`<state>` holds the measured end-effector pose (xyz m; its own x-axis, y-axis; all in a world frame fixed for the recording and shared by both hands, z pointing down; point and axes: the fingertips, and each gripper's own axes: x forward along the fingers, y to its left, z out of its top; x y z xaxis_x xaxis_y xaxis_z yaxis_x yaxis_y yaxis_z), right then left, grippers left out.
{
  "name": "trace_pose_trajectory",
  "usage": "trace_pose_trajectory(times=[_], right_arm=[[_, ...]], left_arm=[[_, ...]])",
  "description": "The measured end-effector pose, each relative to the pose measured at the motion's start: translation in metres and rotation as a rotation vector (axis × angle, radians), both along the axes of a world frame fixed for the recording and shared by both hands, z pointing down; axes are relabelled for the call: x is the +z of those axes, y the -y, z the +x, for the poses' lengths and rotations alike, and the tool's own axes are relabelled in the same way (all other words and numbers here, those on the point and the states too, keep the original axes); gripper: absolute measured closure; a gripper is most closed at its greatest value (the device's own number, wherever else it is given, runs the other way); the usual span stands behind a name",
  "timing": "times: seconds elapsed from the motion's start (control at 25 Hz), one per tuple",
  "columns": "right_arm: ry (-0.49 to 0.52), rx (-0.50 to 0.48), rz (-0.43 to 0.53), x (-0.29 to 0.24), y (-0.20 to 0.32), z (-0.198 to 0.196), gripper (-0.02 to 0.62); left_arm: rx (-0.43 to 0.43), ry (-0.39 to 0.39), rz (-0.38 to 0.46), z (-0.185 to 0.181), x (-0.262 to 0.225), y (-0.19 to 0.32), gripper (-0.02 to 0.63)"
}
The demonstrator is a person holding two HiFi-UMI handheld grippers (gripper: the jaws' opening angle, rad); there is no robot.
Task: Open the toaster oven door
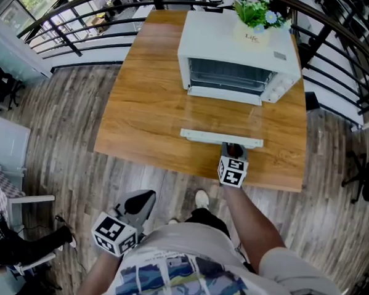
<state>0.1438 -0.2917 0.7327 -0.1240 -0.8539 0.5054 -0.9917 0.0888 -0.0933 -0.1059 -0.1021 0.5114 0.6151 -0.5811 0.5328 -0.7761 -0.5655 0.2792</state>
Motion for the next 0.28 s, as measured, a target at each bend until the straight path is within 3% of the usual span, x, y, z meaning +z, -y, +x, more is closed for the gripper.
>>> trace_pose_trajectory(times=[0.28], right_arm=[[0.001,0.0,0.001,-0.0011,0.0007,-0.0005,0.453]], left_arm=[[-0.002,0.002,-0.001,0.0035,0.0013,-0.0001,0.603]])
